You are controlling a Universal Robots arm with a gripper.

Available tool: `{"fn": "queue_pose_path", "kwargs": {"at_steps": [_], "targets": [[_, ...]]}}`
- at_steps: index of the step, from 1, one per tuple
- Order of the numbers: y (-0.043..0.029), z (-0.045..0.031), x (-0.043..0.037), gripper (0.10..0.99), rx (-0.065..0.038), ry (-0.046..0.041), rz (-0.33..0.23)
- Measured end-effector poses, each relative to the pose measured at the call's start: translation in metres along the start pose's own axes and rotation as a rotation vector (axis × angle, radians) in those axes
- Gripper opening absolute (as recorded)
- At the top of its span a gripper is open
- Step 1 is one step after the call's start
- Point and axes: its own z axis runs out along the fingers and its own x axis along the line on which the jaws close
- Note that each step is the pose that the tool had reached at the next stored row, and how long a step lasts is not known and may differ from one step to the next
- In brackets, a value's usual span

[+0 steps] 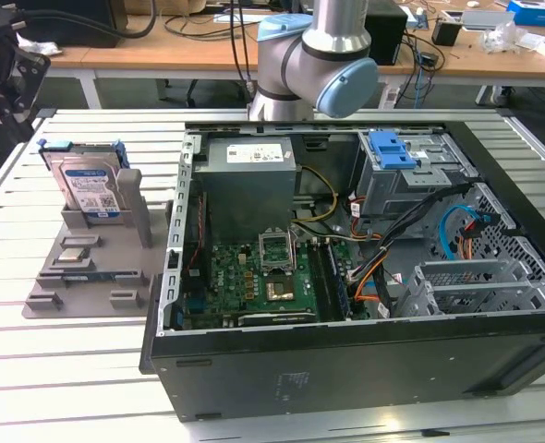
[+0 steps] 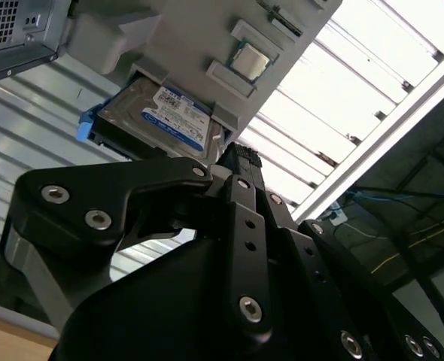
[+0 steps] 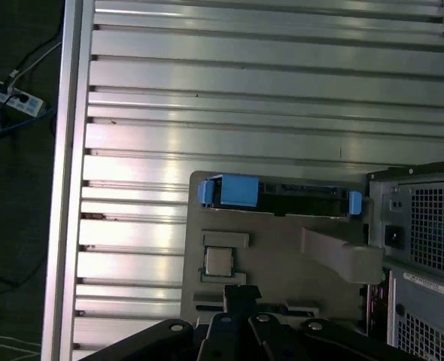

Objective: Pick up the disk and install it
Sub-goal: 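Pick up the disk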

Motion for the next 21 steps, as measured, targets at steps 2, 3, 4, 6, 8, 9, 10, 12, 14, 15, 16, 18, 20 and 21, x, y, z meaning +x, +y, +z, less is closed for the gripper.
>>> {"fn": "queue_pose_path", "kwargs": {"at_steps": [2,3,4,6,8,9,10,12,14,15,16,18,20,21], "targets": [[0.0000,0.0000,0.0000,0.106,-0.001,0.0012,-0.028],[0.0000,0.0000,0.0000,0.106,-0.001,0.0022,-0.052],[0.0000,0.0000,0.0000,0.106,-0.001,0.0024,-0.057],[0.0000,0.0000,0.0000,0.106,-0.002,0.0033,-0.076],[0.0000,0.0000,0.0000,0.106,-0.002,0.0040,-0.092],[0.0000,0.0000,0.0000,0.106,-0.002,0.0044,-0.103],[0.0000,0.0000,0.0000,0.106,-0.003,0.0048,-0.112],[0.0000,0.0000,0.0000,0.106,-0.003,0.0058,-0.136],[0.0000,0.0000,0.0000,0.106,-0.004,0.0076,-0.177],[0.0000,0.0000,0.0000,0.106,-0.004,0.0080,-0.187],[0.0000,0.0000,0.0000,0.106,-0.005,0.0084,-0.195],[0.0000,0.0000,0.0000,0.106,-0.005,0.0093,-0.217],[0.0000,0.0000,0.0000,0.106,-0.006,0.0106,-0.247],[0.0000,0.0000,0.0000,0.106,-0.006,0.0112,-0.260]]}}
